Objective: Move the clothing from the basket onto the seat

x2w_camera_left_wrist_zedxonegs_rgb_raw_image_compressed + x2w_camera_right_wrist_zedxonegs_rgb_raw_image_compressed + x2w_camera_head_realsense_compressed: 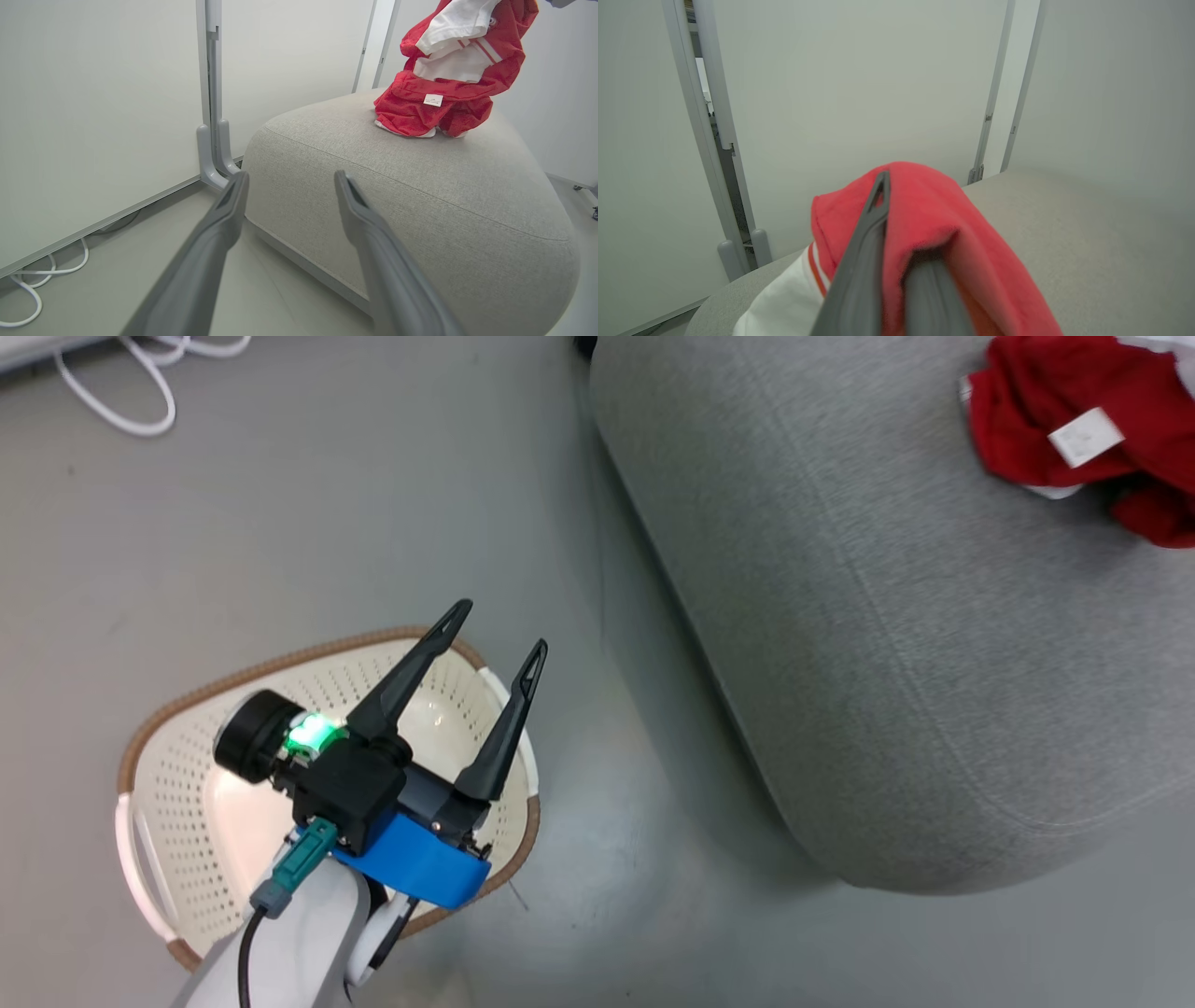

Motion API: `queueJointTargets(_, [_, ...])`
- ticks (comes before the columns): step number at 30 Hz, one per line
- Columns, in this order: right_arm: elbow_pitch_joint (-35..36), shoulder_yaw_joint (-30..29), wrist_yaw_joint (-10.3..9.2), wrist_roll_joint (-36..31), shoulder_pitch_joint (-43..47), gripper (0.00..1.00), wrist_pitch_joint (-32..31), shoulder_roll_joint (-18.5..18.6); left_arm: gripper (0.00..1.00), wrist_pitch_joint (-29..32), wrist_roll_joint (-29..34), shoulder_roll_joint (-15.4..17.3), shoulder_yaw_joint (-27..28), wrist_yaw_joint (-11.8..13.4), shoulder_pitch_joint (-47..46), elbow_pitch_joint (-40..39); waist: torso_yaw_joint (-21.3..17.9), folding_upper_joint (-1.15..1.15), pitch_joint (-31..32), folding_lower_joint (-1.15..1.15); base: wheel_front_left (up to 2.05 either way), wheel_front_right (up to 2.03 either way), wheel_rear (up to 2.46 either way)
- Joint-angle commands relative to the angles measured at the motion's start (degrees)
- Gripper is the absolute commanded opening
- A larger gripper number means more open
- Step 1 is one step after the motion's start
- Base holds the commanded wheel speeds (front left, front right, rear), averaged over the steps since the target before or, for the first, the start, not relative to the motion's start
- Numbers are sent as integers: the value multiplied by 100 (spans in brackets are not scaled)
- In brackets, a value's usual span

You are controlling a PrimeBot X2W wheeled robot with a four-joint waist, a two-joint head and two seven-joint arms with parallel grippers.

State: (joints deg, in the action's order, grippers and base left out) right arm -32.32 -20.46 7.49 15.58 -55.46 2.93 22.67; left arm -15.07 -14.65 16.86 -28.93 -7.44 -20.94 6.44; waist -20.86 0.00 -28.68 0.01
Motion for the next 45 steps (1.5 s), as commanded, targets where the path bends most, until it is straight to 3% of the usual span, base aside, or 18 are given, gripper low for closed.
queueJointTargets(1, [-39,-40,1,-35,55,0,43,-38,100,-15,22,48,-5,-4,-108,-31,220,0,-374,-1,0,0,0])
queueJointTargets(8, [-906,-821,1,-318,161,0,563,-285,100,-15,115,245,-48,-4,-393,-360,391,0,-935,-1,0,0,0])
queueJointTargets(17, [-1797,-1016,1,-670,-90,3,1086,-388,100,-15,180,306,3,2,-442,-475,499,0,-1180,-1,0,0,0])
queueJointTargets(19, [-1925,-1013,1,-738,-139,62,1127,-352,100,-15,172,285,29,7,-423,-468,514,0,-1156,-1,0,0,0])
queueJointTargets(20, [-1970,-1009,1,-767,-171,100,1138,-332,100,-15,166,273,40,7,-412,-461,518,0,-1138,-1,0,0,0])
queueJointTargets(35, [-2381,-725,1,-970,-245,100,1221,-175,100,-15,107,68,131,1,-319,-379,573,0,-845,-1,0,0,0])
queueJointTargets(45, [-2366,-429,1,-977,320,100,1230,-253,100,-15,-51,-313,319,-2,-27,-156,734,0,-89,-1,0,0,0])
